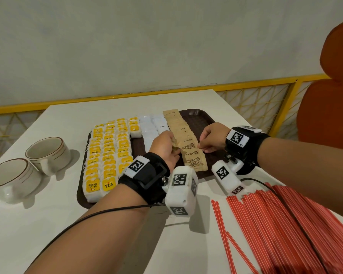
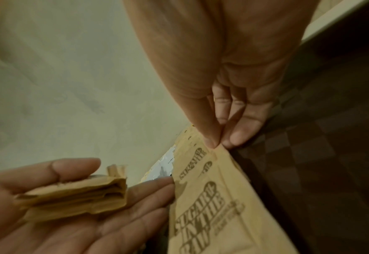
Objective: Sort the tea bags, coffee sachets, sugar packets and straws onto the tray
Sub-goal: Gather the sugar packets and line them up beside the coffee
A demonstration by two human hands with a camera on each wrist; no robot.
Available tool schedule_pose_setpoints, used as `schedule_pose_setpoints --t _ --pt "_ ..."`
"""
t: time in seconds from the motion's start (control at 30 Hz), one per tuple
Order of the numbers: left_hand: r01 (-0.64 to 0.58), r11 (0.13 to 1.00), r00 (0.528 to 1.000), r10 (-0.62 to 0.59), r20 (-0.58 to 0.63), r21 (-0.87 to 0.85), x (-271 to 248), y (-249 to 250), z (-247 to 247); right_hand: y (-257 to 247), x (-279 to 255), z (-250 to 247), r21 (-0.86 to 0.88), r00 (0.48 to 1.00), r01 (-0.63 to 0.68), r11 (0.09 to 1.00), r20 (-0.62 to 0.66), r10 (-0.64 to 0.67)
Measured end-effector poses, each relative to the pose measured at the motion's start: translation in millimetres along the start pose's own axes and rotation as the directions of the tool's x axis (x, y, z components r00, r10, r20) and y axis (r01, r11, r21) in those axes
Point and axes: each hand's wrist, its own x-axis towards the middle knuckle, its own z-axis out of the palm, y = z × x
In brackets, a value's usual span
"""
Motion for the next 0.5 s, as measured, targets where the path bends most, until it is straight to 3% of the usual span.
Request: schedule_pose_setpoints --t 0.23,0.5 --pt "-0.035 0.999 0.999 0.035 -0.041 -0.019 3.0 6.1 6.8 -5.6 4.8 1.1 -0.022 0.998 0.005 1.000 -0.060 -0.006" --pt "-0.055 0.998 0.995 0.055 -0.081 0.000 -2.4 3.7 -0.8 1.5 5.0 -4.1 0.008 0.999 -0.003 1.000 -0.039 0.003"
